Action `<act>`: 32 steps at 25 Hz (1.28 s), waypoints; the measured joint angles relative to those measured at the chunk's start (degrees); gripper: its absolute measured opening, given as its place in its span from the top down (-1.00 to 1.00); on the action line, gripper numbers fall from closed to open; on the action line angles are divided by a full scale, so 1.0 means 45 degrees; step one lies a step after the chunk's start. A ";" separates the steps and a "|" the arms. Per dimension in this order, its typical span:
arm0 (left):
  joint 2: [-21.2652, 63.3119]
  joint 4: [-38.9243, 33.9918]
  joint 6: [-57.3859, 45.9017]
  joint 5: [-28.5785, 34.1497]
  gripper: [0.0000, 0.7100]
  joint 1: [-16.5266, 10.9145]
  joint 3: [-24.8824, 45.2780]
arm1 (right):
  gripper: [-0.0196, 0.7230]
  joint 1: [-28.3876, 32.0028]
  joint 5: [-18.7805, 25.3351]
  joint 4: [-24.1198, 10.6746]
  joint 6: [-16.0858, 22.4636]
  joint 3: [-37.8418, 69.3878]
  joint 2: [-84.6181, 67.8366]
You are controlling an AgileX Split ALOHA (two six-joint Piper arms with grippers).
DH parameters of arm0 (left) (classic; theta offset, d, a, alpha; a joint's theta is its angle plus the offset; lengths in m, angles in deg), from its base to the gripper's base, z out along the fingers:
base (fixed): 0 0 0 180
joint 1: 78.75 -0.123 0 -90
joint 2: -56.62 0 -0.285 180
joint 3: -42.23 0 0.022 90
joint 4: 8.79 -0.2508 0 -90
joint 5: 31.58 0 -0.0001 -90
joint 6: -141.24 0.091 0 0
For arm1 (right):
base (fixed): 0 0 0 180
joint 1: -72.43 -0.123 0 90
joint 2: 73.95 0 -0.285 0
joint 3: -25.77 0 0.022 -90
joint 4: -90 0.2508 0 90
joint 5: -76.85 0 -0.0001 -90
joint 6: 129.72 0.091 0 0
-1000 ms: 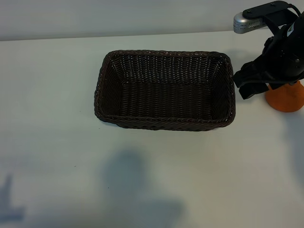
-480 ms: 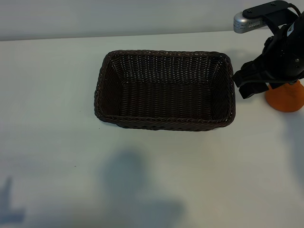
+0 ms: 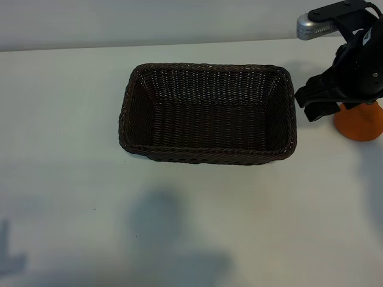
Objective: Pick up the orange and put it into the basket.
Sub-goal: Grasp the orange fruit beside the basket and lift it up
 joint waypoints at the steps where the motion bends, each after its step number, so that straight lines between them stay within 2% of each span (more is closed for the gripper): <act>1: 0.0000 -0.0005 0.0000 0.0000 -0.67 0.0000 0.0000 | -0.66 0.0000 0.0000 -0.0078 0.0015 0.0000 0.0000; 13: 0.0000 -0.0040 0.0094 0.0000 -0.67 0.0000 0.0000 | -0.66 0.0000 0.0002 -0.0196 0.0090 0.0000 0.0000; 32: 0.0000 -0.0040 0.0094 0.0000 -0.67 0.0000 0.0000 | -0.66 0.0000 -0.2569 -0.0185 0.0103 0.0000 0.0000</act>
